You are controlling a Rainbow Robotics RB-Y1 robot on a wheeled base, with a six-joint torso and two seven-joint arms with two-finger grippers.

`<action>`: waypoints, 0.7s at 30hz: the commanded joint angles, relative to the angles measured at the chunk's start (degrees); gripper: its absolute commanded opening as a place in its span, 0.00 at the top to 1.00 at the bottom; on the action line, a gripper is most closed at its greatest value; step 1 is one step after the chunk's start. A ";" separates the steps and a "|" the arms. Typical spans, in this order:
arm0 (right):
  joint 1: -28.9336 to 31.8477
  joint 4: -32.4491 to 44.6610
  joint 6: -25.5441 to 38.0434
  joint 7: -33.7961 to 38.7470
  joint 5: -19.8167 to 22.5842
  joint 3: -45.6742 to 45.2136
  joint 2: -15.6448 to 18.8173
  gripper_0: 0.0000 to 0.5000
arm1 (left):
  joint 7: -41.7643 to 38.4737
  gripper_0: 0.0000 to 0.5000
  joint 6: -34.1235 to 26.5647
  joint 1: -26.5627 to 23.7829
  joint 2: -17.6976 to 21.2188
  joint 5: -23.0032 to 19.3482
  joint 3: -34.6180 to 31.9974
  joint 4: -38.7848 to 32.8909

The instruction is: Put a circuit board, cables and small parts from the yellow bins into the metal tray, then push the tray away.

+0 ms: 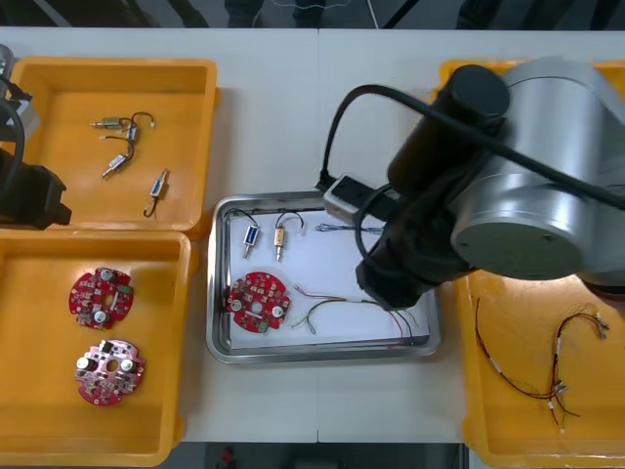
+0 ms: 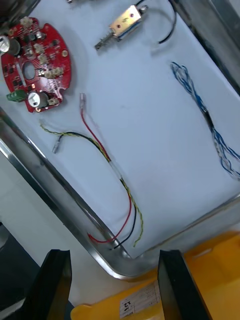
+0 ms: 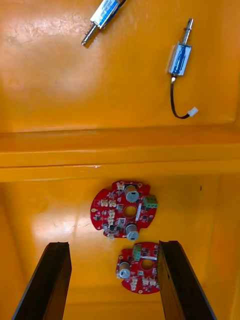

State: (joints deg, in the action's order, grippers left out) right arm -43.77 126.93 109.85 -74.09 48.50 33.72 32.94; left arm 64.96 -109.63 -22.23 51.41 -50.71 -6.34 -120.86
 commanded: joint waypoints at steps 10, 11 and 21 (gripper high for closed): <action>-5.45 -0.99 -1.21 -17.84 -7.54 16.37 -4.99 0.00 | 3.77 0.00 -0.37 5.80 5.63 -2.56 -4.74 -2.80; -5.45 -1.60 -1.65 -18.99 -7.63 17.16 -5.25 0.00 | 3.77 0.00 -0.37 6.32 5.81 -2.82 -5.09 -2.80; -5.01 -4.15 -6.05 -20.66 -8.69 21.91 -6.39 0.00 | 3.16 0.00 0.11 6.68 6.07 -4.93 -6.76 -2.62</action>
State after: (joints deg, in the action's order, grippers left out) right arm -47.32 122.32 105.02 -95.04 41.29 53.06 27.99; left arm 65.43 -109.63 -16.43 54.79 -54.63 -10.71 -122.06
